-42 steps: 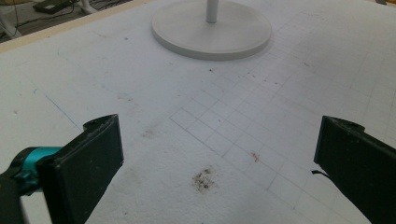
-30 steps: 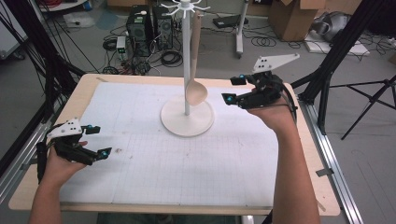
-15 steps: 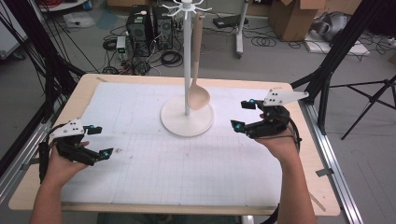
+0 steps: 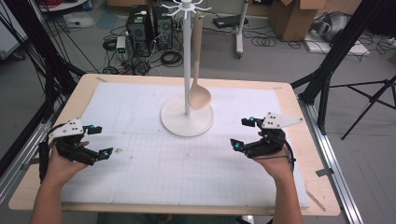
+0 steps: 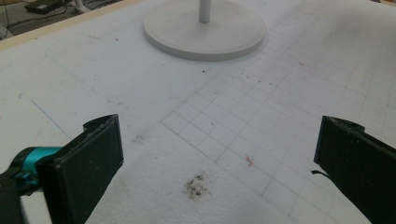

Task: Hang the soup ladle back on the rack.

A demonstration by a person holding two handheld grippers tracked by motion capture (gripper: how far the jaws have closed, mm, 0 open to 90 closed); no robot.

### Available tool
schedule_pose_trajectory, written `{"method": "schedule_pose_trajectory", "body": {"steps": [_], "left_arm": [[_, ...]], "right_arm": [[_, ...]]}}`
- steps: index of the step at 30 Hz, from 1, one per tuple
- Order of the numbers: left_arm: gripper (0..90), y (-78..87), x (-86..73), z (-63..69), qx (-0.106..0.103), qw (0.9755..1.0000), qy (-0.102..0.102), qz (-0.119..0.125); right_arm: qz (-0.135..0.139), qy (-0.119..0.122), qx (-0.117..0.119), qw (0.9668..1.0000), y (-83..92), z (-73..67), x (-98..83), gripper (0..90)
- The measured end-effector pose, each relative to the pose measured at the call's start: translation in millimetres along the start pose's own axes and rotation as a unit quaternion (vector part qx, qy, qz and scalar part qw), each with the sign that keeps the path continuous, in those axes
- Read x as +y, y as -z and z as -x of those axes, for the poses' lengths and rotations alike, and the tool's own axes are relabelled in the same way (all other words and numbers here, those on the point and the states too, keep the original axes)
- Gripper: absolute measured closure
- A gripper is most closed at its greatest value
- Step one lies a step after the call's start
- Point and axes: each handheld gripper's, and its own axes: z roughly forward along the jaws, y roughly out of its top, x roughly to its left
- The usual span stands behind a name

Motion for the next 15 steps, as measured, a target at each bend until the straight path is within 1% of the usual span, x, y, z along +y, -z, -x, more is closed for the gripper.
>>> {"method": "schedule_pose_trajectory", "body": {"steps": [3,5,7,9,11,15], "left_arm": [[1.7,-2.5,-0.2,0.6,-0.005,1.0000,0.001,-0.002],[1.7,-4.7,0.2,1.5,-0.008,1.0000,0.000,-0.003],[1.7,-6.6,0.3,2.1,-0.010,0.9999,-0.002,-0.005],[1.7,-7.8,0.5,2.5,-0.011,0.9999,-0.002,-0.006],[1.7,-8.2,1.1,2.5,-0.012,0.9999,-0.003,-0.006],[1.7,-7.6,2.5,2.3,-0.013,0.9999,-0.002,-0.001]], "right_arm": [[0.000,-0.006,-0.003,1.0000,-0.5,-1.5,-9.7,9.5],[-0.006,-0.008,-0.003,0.9999,-2.2,-3.1,-16.4,8.6],[-0.014,-0.014,-0.005,0.9998,-4.8,-4.8,-22.3,3.9],[-0.015,-0.011,-0.008,0.9998,-7.1,-5.6,-27.3,3.1],[-0.017,-0.012,-0.008,0.9998,-9.1,-4.8,-31.2,2.8],[-0.033,-0.020,-0.009,0.9992,-13.8,-1.0,-38.2,0.1]]}}
